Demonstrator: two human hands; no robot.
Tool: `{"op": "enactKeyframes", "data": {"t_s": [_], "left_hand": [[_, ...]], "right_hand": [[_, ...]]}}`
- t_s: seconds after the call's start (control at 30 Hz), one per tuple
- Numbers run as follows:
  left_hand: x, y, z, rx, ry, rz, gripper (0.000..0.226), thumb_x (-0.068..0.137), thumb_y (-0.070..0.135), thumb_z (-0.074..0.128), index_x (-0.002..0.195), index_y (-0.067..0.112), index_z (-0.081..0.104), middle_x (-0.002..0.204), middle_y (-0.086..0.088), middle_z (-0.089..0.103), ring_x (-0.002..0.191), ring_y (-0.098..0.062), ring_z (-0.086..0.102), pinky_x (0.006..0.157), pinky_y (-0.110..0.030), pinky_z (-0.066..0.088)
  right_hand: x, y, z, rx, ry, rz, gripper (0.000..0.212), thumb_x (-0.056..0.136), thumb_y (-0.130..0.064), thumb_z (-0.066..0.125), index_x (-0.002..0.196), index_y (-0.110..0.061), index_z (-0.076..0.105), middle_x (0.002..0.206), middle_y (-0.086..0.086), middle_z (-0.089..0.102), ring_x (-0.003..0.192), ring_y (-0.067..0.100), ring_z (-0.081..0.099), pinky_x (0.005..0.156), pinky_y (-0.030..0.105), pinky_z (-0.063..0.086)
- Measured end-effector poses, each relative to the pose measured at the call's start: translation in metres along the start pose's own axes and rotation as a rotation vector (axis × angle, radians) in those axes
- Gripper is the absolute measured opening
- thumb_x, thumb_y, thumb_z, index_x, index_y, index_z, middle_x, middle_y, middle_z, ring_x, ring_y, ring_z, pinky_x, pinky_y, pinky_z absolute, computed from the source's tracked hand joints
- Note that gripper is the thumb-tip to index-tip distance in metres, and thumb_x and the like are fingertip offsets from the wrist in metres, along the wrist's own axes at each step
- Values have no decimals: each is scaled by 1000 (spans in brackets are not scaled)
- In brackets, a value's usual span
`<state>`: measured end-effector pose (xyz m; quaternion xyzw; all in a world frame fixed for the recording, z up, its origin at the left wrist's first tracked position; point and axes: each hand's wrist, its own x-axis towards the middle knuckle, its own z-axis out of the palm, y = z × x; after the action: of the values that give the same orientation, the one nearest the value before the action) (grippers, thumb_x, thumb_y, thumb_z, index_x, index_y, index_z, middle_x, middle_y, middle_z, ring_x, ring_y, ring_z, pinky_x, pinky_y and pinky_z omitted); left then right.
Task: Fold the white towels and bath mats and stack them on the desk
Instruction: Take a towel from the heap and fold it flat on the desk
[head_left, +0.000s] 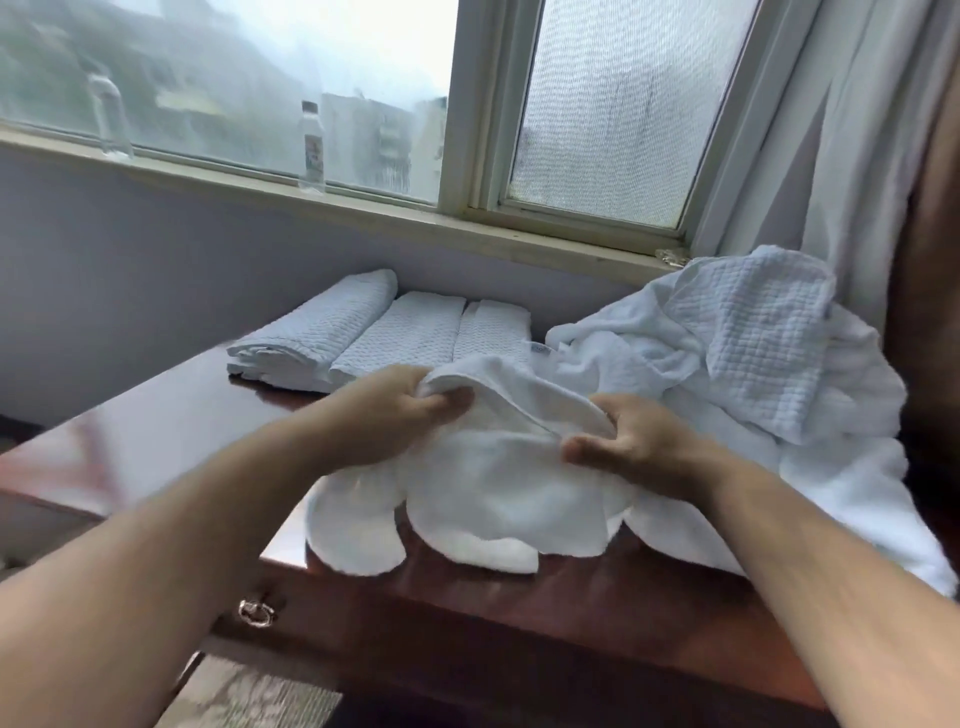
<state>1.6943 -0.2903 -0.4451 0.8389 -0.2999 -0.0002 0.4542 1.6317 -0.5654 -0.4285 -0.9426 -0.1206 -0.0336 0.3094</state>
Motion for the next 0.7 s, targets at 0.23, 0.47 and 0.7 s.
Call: {"op": "enactKeyframes", "data": {"t_s": [0.23, 0.47, 0.7], "left_hand": [[-7, 19, -47, -6, -358, -196, 23, 78, 46, 76, 95, 30, 73, 90, 5, 77, 85, -15, 74, 67, -27, 57], [28, -13, 12, 903, 239, -1, 51, 87, 33, 67, 134, 30, 48, 129, 1, 51, 121, -26, 45, 99, -40, 38], [-11, -56, 93, 890, 87, -197, 33, 98, 39, 43, 125, 24, 55, 130, -1, 56, 124, -23, 48, 102, -33, 35]], "right_hand": [[-4, -25, -16, 197, -303, 83, 46, 68, -61, 77, 93, -22, 76, 88, 1, 77, 81, 16, 74, 66, 26, 54], [35, 7, 21, -183, -122, 297, 47, 83, -60, 63, 81, -14, 68, 79, 4, 70, 79, 20, 67, 66, 37, 49], [48, 65, 72, -563, 6, 343, 19, 90, -49, 52, 86, -31, 49, 107, 3, 67, 94, 28, 58, 73, 36, 40]]}}
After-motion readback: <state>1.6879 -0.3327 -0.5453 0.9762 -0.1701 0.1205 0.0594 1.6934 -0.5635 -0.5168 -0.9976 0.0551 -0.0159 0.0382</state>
